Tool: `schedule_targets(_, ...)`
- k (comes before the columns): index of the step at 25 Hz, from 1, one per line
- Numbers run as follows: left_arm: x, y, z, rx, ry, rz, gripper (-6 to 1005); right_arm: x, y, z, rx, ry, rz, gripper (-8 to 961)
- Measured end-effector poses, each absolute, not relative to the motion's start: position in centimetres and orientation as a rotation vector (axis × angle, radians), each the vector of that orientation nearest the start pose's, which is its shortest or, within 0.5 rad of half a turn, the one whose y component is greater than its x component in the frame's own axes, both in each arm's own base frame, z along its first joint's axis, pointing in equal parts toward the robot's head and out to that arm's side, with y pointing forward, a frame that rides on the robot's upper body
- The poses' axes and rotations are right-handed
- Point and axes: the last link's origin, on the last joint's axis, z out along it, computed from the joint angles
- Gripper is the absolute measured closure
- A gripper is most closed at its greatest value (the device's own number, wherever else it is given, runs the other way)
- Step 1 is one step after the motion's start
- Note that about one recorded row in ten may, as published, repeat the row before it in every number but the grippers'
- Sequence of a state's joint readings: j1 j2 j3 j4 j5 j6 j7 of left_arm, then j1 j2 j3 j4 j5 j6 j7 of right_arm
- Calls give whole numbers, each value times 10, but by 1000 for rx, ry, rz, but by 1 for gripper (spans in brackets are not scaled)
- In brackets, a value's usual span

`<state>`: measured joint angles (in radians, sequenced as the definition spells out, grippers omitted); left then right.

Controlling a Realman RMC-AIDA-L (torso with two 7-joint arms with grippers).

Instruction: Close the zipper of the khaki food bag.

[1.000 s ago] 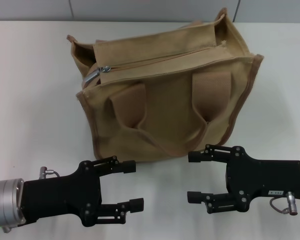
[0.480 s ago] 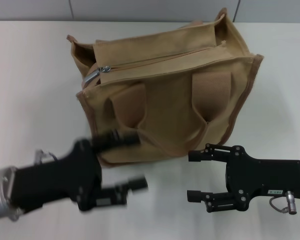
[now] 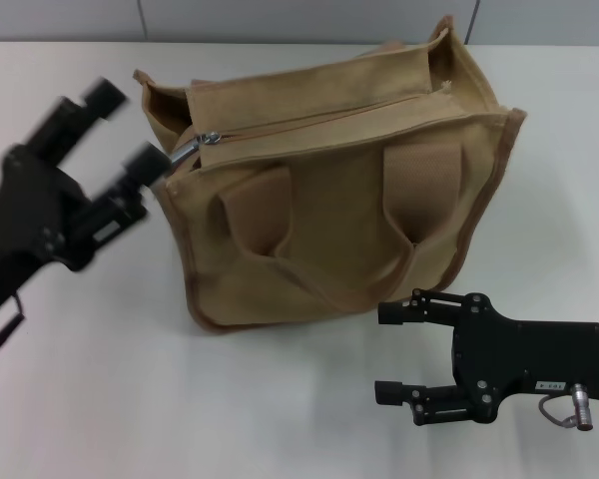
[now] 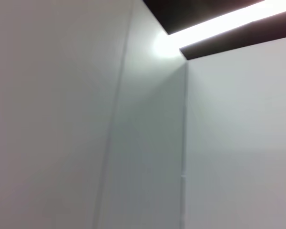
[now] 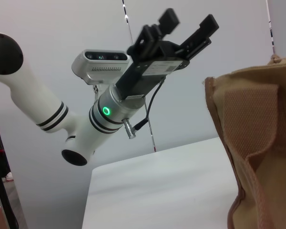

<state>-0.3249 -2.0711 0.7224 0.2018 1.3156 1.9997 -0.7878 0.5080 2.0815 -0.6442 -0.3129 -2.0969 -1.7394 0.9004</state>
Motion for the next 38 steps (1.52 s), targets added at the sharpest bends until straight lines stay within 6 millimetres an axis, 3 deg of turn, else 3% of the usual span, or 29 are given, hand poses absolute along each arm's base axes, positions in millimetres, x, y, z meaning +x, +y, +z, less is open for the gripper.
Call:
schedule_targets(13, -326, 253, 20, -2083, -398, -1060, 177, 266, 255, -54, -2939, 319, 963, 163)
schedule_targets(19, -323, 250, 10, -2176, -364, -1031, 178, 265, 255, -54, -2939, 322, 965, 167)
schedule_targets(27, -320, 268, -10, -2167, -318, -902, 180, 264, 256, -54, -2939, 319, 968, 171)
schedule_targets(38, -319, 272, 5, -2043, -304, -947, 183, 263, 257, -54, -2937, 314, 969, 178)
